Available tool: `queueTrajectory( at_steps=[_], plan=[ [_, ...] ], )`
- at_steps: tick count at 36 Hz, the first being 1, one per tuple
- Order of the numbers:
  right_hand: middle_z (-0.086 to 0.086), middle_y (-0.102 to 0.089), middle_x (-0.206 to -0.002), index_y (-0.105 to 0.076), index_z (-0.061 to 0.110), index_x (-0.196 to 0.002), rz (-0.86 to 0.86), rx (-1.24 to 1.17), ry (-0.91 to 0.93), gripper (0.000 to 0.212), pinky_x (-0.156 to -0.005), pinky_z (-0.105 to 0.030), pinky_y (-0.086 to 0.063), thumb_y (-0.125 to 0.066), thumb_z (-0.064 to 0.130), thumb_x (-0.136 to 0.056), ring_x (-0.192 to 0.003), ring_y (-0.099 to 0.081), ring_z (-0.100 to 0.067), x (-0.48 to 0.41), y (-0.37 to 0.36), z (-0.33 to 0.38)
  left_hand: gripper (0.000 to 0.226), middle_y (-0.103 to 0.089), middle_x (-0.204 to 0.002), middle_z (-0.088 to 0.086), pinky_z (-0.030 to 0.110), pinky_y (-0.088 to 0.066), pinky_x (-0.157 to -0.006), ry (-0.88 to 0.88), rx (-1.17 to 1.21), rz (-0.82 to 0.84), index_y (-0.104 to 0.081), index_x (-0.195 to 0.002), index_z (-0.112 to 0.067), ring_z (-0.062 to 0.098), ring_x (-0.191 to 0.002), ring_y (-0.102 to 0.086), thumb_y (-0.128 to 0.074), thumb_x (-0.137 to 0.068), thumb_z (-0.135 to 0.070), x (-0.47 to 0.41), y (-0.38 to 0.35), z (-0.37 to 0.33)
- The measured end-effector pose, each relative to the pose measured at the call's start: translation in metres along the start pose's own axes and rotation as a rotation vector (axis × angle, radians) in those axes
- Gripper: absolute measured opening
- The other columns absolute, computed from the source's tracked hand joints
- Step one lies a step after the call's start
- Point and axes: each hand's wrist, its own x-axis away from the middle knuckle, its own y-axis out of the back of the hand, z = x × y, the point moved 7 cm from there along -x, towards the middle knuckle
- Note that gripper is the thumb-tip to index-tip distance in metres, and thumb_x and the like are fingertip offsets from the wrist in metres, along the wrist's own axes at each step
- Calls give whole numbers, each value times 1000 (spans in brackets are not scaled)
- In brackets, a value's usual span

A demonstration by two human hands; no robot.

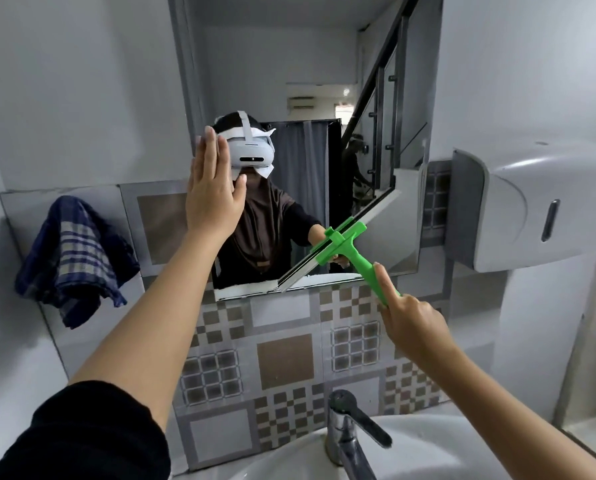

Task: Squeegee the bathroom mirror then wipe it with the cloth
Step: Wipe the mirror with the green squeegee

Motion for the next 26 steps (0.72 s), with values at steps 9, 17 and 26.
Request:
queueTrajectory(
  at_steps=[9,17,26],
  plan=[
    [-1,-50,-66,9,24,-147,27,-199,-101,68,-41,-22,-31,-39,22,-98,-44,-41,-9,8,-16,-2,65,2,-157,11,24,8,-114,-3,-42,13,-4,-148,-9,25,-145,4,-39,-98,-32,1,-1,2],
    [-10,-59,-80,11,26,-146,46,-340,-203,70,-59,-37,-54,-40,26,-98,-63,-59,-21,16,-28,2,65,1,-157,12,27,4,-115,-4,-37,13,-5,-148,-9,27,-144,3,-39,-98,-31,0,1,0],
    [-11,-55,-83,3,29,-147,27,-505,-291,65,-58,-38,-52,-38,24,-98,-66,-57,-24,24,-27,11,64,1,-157,14,31,3,-115,-13,-22,16,-5,-148,-5,30,-144,3,-39,-98,-28,1,2,-2]
  ],
)
